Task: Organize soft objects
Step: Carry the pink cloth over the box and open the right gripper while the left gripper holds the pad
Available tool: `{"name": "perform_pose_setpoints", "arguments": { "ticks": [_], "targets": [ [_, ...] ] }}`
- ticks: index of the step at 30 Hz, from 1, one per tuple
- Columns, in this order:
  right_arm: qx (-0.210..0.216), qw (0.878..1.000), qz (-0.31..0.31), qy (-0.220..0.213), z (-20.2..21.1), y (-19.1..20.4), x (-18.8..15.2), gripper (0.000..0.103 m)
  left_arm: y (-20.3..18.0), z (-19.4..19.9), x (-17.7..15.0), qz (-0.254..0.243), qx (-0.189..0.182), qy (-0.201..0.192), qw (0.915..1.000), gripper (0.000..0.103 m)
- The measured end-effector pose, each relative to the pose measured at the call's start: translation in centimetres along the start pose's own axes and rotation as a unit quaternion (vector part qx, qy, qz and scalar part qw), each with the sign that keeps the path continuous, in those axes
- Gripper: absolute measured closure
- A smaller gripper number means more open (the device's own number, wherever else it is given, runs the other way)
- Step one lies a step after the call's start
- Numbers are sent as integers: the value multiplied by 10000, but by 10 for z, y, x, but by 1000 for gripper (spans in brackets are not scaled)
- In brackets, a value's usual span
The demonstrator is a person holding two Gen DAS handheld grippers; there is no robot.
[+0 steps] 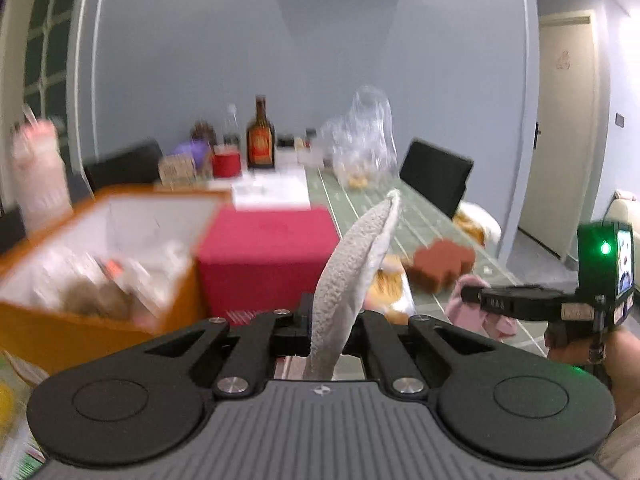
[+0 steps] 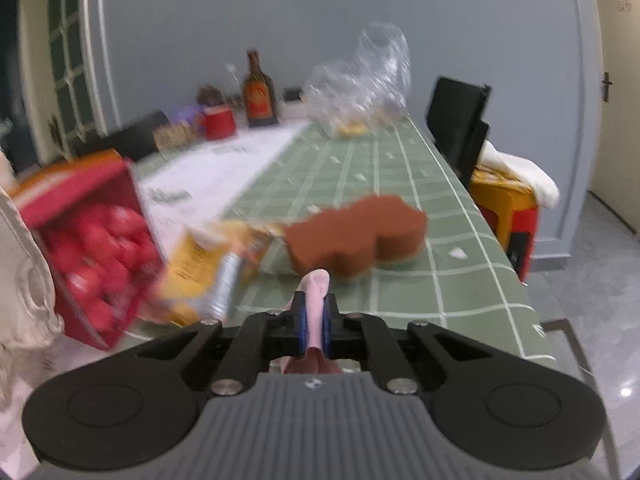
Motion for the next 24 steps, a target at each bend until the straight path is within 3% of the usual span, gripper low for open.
{"name": "perform_pose_setpoints", "arguments": {
  "ticks": [3, 9, 16, 24],
  "targets": [
    [251, 9997, -59, 46, 6, 14, 4, 98, 12, 21, 15, -305, 72, -195, 9993, 98],
    [324, 9991, 179, -207, 33, 50, 13, 98, 44, 50, 48, -589, 193, -509, 9968, 98],
    [717, 9947, 275, -687, 68, 89, 46, 97, 79, 67, 82, -548, 544, -1034, 9916, 98],
    [1433, 9833, 297, -1082, 75, 150, 83, 97, 117, 57, 93, -477, 684, -1068, 9908, 98]
  ]
}}
Point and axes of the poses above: each gripper's, at about its wrist camera, not at the fingertips, and z roughly against the way its jaws point, y to its left, x to its top, the point moved 1 cm from there along -z, roughly the way its jaws point, and after that the axes turned 5 degrees about x, right-handed, at the moved point
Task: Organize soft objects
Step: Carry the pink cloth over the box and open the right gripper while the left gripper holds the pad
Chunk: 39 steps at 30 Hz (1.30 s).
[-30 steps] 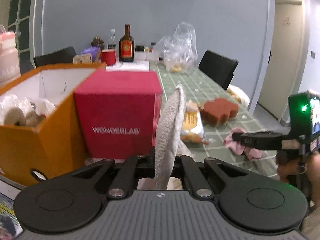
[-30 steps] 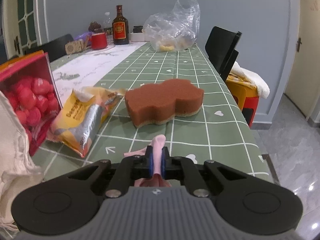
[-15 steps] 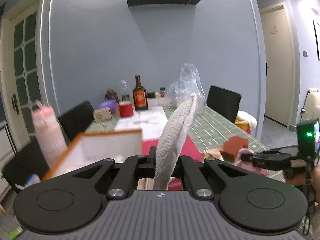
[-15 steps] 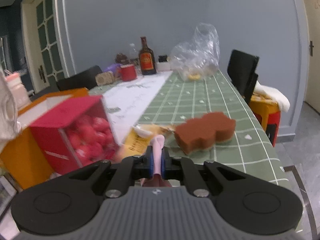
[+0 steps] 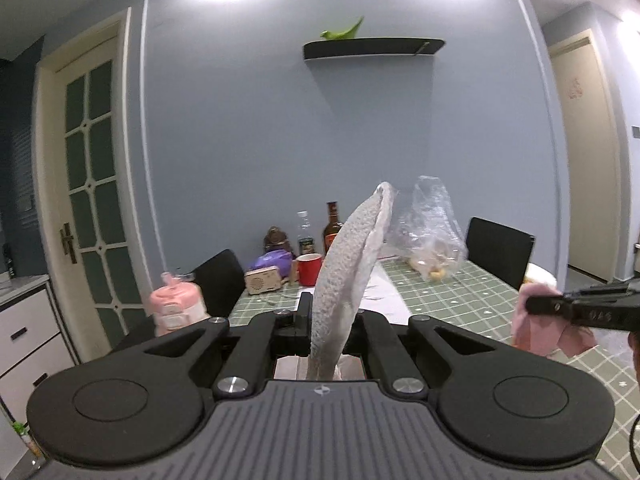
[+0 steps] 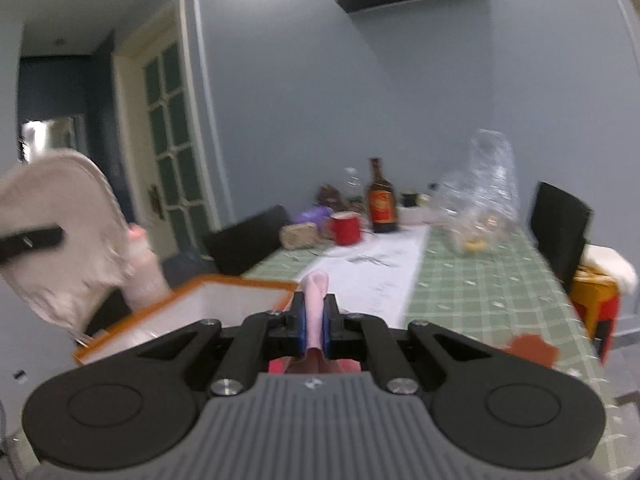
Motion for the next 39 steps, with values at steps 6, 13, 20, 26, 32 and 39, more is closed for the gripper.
{"name": "perform_pose_setpoints", "arguments": {
  "ticks": [6, 13, 20, 26, 32, 39],
  "targets": [
    [443, 9985, 103, 292, -54, 45, 6, 97, 31, -22, -12, 210, 121, 278, 9993, 98],
    [290, 9964, 335, 727, -122, 90, -5, 97, 74, -38, -32, 521, 254, 801, 9951, 98],
    [-192, 9868, 1007, 1257, -175, 112, -14, 97, 89, -34, -45, 329, 459, 831, 9949, 98],
    [-507, 9761, 1357, 1619, -211, 109, -13, 97, 88, -38, -51, 105, 451, 840, 9954, 98],
    [-834, 9619, 1566, 2079, -253, 97, -11, 97, 82, -46, -49, 77, 370, 956, 9947, 98],
    [-771, 9547, 1508, 2446, -289, 84, -15, 96, 72, -57, -49, 8, 159, 1217, 9924, 98]
  ]
}}
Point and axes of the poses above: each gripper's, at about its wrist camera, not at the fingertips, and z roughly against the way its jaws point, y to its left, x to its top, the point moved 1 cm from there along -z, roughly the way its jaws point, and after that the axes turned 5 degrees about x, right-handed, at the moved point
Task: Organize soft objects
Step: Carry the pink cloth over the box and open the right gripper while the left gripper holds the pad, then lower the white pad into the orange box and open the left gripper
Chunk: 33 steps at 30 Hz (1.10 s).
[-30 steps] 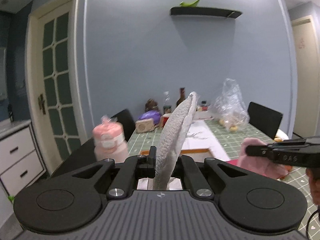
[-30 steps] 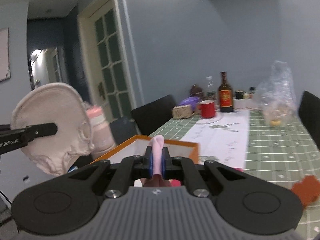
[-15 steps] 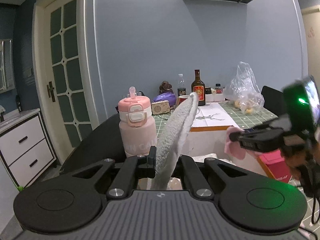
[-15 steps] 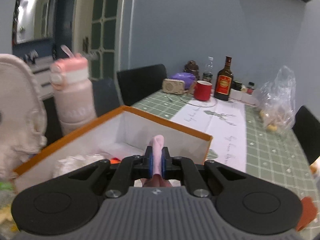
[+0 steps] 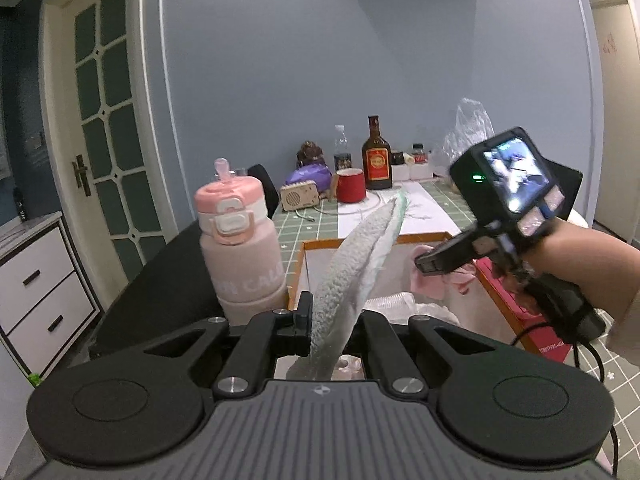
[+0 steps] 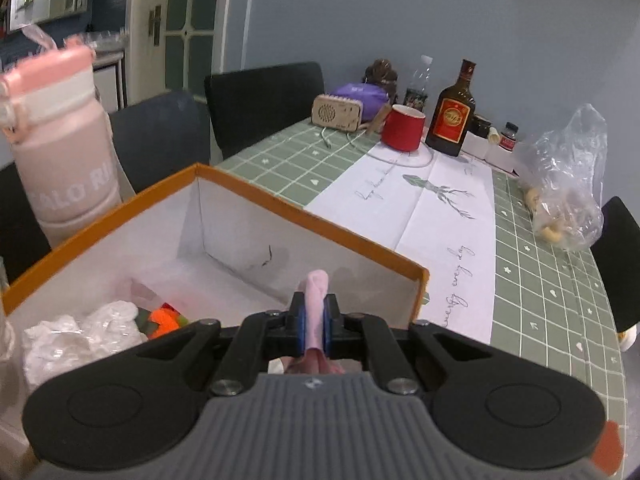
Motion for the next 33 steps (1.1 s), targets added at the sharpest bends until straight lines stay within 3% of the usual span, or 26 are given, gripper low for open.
{"name": "perform_pose_setpoints", "arguments": {
  "ticks": [2, 3, 4, 6, 9, 15, 18, 24, 33],
  "targets": [
    [-24, 10000, 10, 19, -6, 1, 1, 94, -2, -5, 1, -4, -44, 101, 9999, 98],
    [4, 10000, -25, 8, -7, 0, 2, 81, -4, -8, 2, 4, -88, 174, 9998, 98],
    [0, 10000, -83, -42, -7, -2, 2, 51, -5, -11, 2, 18, -121, 232, 9997, 98],
    [73, 9993, -219, -293, 0, -6, 1, 30, -8, -17, 3, 24, -134, 332, 9994, 98],
    [436, 9967, -412, -550, 16, -15, -1, 31, -14, -24, 4, -18, -115, 421, 9990, 98],
    [521, 9917, -572, -1025, 62, -41, -17, 25, -37, -33, 15, -74, -240, 480, 9985, 98],
    [541, 9885, -748, -1194, 85, -62, -32, 24, -52, -40, 22, 73, -535, 616, 9966, 98],
    [506, 9851, -976, -1324, 118, -95, -64, 24, -76, -68, 35, 581, -1266, 1016, 9850, 98],
    [557, 9820, -1162, -1379, 134, -117, -92, 24, -72, -82, 46, 1245, -1835, 1190, 9678, 98]
  ]
}}
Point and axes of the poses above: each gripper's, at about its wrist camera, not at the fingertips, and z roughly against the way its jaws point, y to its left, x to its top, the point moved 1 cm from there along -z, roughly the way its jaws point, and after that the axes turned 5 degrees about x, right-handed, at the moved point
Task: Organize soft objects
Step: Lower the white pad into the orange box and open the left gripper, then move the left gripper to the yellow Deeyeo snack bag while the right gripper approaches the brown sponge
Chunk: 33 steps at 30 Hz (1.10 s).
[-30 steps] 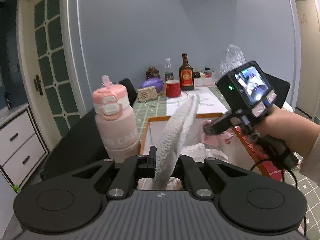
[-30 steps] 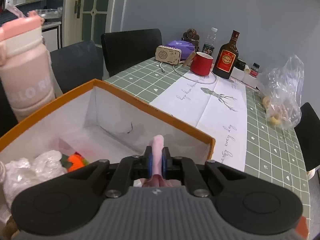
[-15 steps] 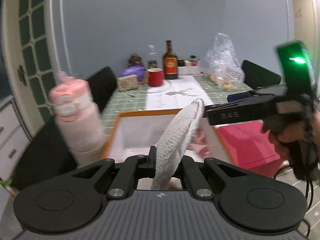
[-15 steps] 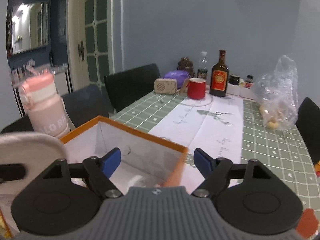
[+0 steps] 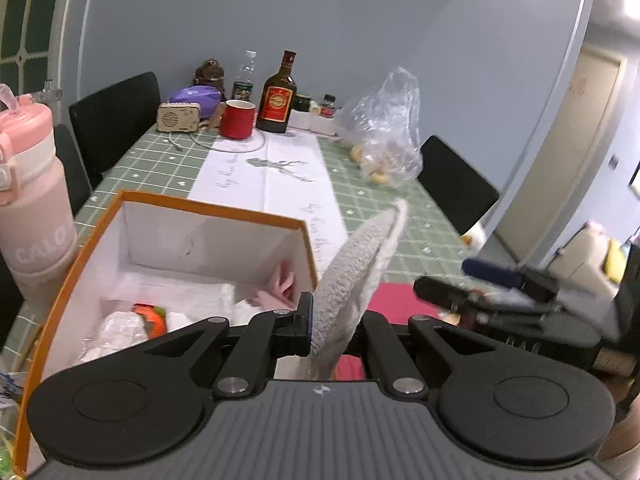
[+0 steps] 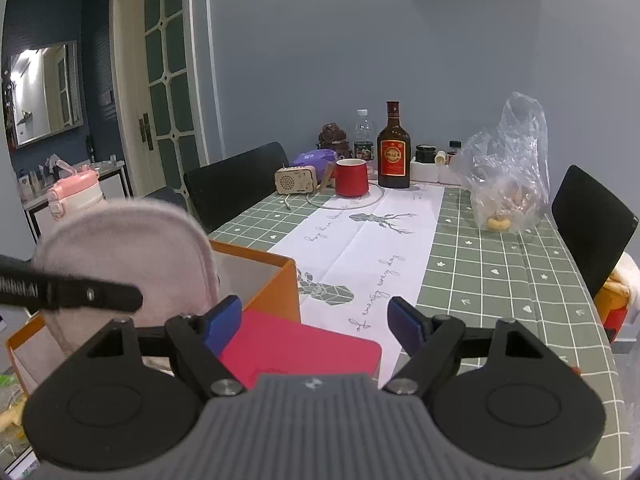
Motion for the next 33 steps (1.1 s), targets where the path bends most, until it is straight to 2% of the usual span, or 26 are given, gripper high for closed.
{"name": "perform_pose_setpoints", "arguments": {
  "ticks": [2, 7, 9, 12, 13, 14, 15, 16, 17, 19, 20, 22, 24, 26, 28, 30, 31, 32, 33],
  "targets": [
    [55, 9999, -119, -7, -1, -3, -3, 24, 6, -6, 2, 103, 27, 104, 9999, 98],
    [177, 9997, -175, 46, -6, -2, -9, 24, 27, -40, -7, 96, 501, 614, 9968, 98],
    [292, 9993, -220, 118, -8, -2, -13, 24, 37, -51, -8, 42, 512, 789, 9956, 97],
    [458, 9980, -367, 252, -13, -5, -18, 24, 50, -59, -9, 172, 666, 837, 9941, 93],
    [430, 9981, -369, 260, -13, -5, -20, 24, 53, -60, -8, 211, 725, 820, 9938, 86],
    [389, 9983, -353, 270, -13, -6, -21, 24, 55, -60, -8, 224, 830, 805, 9930, 67],
    [359, 9984, -336, 275, -11, -6, -23, 24, 56, -59, -9, 184, 973, 796, 9919, 55],
    [336, 9985, -333, 268, -9, -7, -24, 24, 57, -58, -9, 136, 1089, 796, 9908, 32],
    [311, 9986, -349, 256, -7, -8, -25, 24, 58, -56, -10, 105, 1161, 794, 9900, 25],
    [263, 9986, -386, 228, -4, -12, -27, 24, 61, -49, -10, 82, 1285, 698, 9892, 24],
    [231, 9987, -411, 206, -1, -13, -28, 24, 61, -44, -11, 92, 1399, 605, 9883, 19],
    [181, 9985, -470, 193, 2, -18, -31, 24, 57, -32, -10, -19, 1771, 360, 9835, 16],
    [97, 9984, -553, 70, 7, -21, -36, 24, 47, -21, -9, -573, 2122, 187, 9754, 16],
    [-23, 9976, -681, -104, 13, -26, -39, 24, 30, -10, -9, -1297, 2423, -94, 9614, 16],
    [-109, 9958, -887, -216, 18, -33, -41, 24, 12, 0, -14, -1884, 2853, -460, 9386, 16],
    [-88, 9944, -1022, -258, 22, -39, -43, 24, -1, 10, -18, -2138, 3229, -808, 9184, 16],
    [-90, 9938, -1072, -283, 24, -42, -44, 24, -8, 15, -18, -2194, 3347, -965, 9114, 16],
    [-108, 9933, -1112, -307, 26, -44, -45, 24, -13, 22, -19, -2191, 3377, -1090, 9089, 16],
    [-125, 9930, -1129, -333, 29, -47, -46, 24, -17, 27, -18, -2121, 3304, -1169, 9122, 16]
  ]
}}
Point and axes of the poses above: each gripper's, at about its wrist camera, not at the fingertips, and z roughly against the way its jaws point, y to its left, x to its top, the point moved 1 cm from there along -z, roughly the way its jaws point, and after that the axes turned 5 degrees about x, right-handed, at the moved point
